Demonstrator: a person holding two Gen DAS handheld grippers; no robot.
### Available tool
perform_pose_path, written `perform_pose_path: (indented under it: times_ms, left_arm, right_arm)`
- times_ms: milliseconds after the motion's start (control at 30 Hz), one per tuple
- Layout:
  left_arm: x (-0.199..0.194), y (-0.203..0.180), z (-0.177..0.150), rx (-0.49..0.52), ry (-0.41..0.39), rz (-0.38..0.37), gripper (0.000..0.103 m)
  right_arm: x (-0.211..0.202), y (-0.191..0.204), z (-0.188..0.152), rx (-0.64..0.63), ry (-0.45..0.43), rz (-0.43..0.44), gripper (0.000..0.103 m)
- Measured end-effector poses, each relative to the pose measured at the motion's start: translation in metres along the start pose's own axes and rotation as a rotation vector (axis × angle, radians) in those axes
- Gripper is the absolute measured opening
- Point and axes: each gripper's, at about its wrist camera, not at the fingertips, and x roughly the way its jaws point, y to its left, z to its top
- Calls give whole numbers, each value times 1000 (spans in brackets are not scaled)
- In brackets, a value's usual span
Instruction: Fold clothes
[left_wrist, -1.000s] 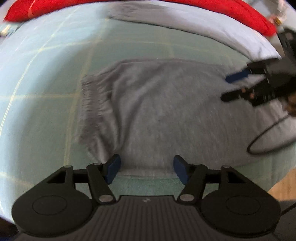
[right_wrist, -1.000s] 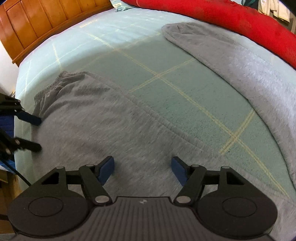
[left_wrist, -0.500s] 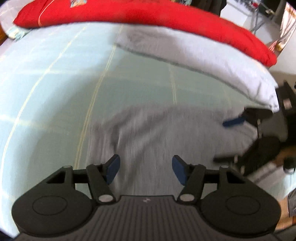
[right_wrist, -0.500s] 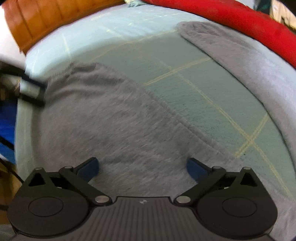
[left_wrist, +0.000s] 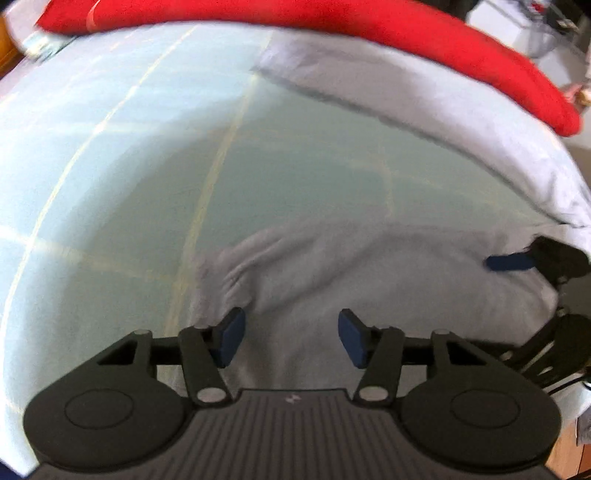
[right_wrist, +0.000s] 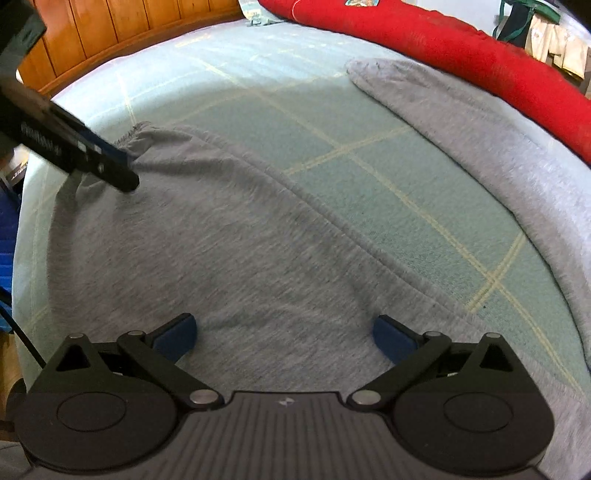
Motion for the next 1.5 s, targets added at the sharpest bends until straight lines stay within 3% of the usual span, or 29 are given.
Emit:
perform_pose_path:
  times_ms: [100,167,233,333,367,500,700,833,933,1067,1167,1267,1400,1500]
  left_arm:
    - [8,-18,8,68,-17,-61,64]
    - [24,-22,7,89,40,-45,65]
    - [38,-15,-1,46,111,-2,64]
    - [28,-10,9,-36,114,-41,63]
    - [22,-10,18,-46,107,-56,63]
    - [15,-18,84,7,8,-126,66]
    - [80,-43,211,149,-128,-172,70]
    - [141,-44,261,96,-100,-238,70]
    - [183,-33,270,14,-52,-220,69]
    - [190,-4,265,-7,-64,-104,70]
    - [187,6,268,31,-58,5,64]
    - [175,-10,269,80,-46,36,60]
    - [150,-56,250,211,-103,-104,69]
    - [159,-83,235,279,-62,-170,71]
  right_arm:
    - [-14,2,2,8,1,-5,103]
    - [-29,1,-1,34,-20,-16,103]
    - [-37,-3,-11,76,1,-42,103]
    - [-34,-7,-38,137,108,-58,103]
    - [-39,-6,-43,138,101,-65,103]
    - [-51,-9,-46,204,83,-86,103]
    - [-55,-23,-31,318,30,-125,103]
    - [-54,-38,-28,375,17,-152,103]
    - [-54,-46,-27,413,9,-158,103]
    - [-58,-55,-35,462,9,-169,103]
    - [-60,-62,-42,488,23,-195,103]
    - [-64,-71,-47,515,23,-223,103]
    - [-70,-74,-48,537,4,-253,103]
    - [-71,-72,-49,544,-7,-264,103]
